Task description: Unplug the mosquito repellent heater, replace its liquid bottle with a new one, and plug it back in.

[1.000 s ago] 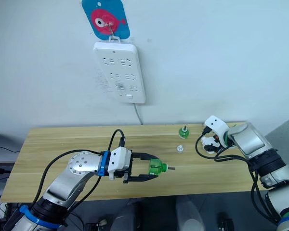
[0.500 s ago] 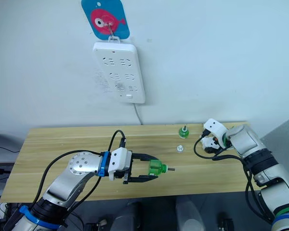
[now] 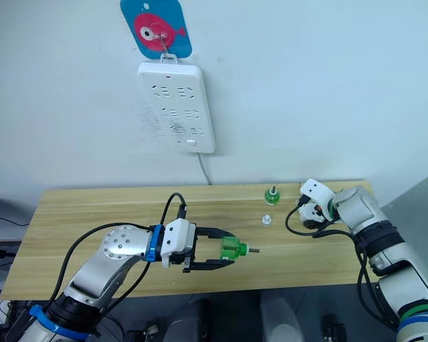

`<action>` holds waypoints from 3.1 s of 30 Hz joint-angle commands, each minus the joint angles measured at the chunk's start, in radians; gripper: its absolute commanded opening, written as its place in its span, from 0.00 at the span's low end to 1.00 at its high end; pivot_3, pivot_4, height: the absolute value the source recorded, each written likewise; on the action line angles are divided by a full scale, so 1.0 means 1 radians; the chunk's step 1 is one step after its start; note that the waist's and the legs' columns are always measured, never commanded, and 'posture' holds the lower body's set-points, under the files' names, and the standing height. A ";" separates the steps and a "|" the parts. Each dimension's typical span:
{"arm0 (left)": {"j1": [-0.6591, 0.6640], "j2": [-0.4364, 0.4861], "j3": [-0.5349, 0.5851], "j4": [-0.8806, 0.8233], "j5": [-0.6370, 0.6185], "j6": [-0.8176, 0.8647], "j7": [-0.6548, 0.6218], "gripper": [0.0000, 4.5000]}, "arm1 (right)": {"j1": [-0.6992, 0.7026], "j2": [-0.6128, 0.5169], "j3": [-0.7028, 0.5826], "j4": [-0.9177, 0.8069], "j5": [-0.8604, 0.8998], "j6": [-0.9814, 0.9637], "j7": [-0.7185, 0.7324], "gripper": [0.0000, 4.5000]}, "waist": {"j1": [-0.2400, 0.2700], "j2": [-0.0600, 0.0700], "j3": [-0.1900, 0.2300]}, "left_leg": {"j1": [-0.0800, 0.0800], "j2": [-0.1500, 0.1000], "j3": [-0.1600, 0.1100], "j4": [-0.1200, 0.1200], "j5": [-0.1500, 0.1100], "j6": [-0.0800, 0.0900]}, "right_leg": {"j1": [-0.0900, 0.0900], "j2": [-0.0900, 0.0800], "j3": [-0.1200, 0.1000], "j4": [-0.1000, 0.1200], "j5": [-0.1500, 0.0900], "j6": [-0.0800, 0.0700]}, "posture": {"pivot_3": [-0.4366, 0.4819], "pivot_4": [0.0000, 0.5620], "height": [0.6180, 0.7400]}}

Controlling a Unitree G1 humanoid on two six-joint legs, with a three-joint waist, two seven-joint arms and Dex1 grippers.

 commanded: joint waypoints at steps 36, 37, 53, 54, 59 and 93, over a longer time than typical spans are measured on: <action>-0.123 0.047 0.278 -0.225 -0.423 0.606 0.074 0.51 | 0.466 0.081 -0.723 -1.048 0.948 0.212 0.073 0.66 | 0.017 0.000 0.001 | 0.001 0.000 -0.002 0.000 0.001 0.001 | 0.002 0.001 -0.002 0.002 0.000 0.000 | 0.27 0.49 1.00; -0.125 0.050 0.277 -0.243 -0.438 0.620 0.074 0.51 | 0.466 0.085 -0.713 -1.053 0.959 0.208 0.065 0.66 | 0.018 0.000 0.001 | 0.001 0.000 -0.002 0.000 0.001 0.001 | 0.002 0.001 -0.001 0.002 0.000 0.000 | 0.27 0.49 1.00; -0.154 0.025 0.310 -0.278 -0.585 0.759 0.152 0.51 | 0.529 0.042 -0.677 -1.039 1.074 0.156 0.020 0.66 | 0.028 0.000 0.001 | 0.001 0.000 -0.002 0.000 0.001 0.001 | 0.002 0.001 -0.001 0.001 0.000 0.000 | 0.28 0.48 1.00; -0.153 0.026 0.312 -0.284 -0.604 0.773 0.153 0.51 | 0.532 0.040 -0.682 -1.035 1.085 0.159 0.015 0.66 | 0.028 0.000 0.001 | 0.001 0.000 -0.002 0.000 0.001 0.001 | 0.002 0.001 -0.002 0.001 0.000 0.000 | 0.28 0.48 1.00; -0.137 0.026 0.330 -0.300 -0.675 0.831 0.181 0.51 | 0.545 0.023 -0.691 -1.022 1.118 0.159 -0.008 0.66 | 0.029 0.000 0.001 | 0.001 0.000 -0.002 0.000 0.001 0.001 | 0.002 0.001 -0.002 0.001 0.000 0.000 | 0.28 0.47 1.00; -0.127 -0.034 0.326 -0.293 -0.759 0.892 0.250 0.51 | 0.525 -0.085 -0.705 -1.022 1.417 0.207 -0.210 0.66 | 0.029 0.000 0.001 | 0.000 0.000 -0.002 0.000 0.001 0.001 | 0.002 0.001 -0.001 0.000 0.000 0.000 | 0.26 0.47 1.00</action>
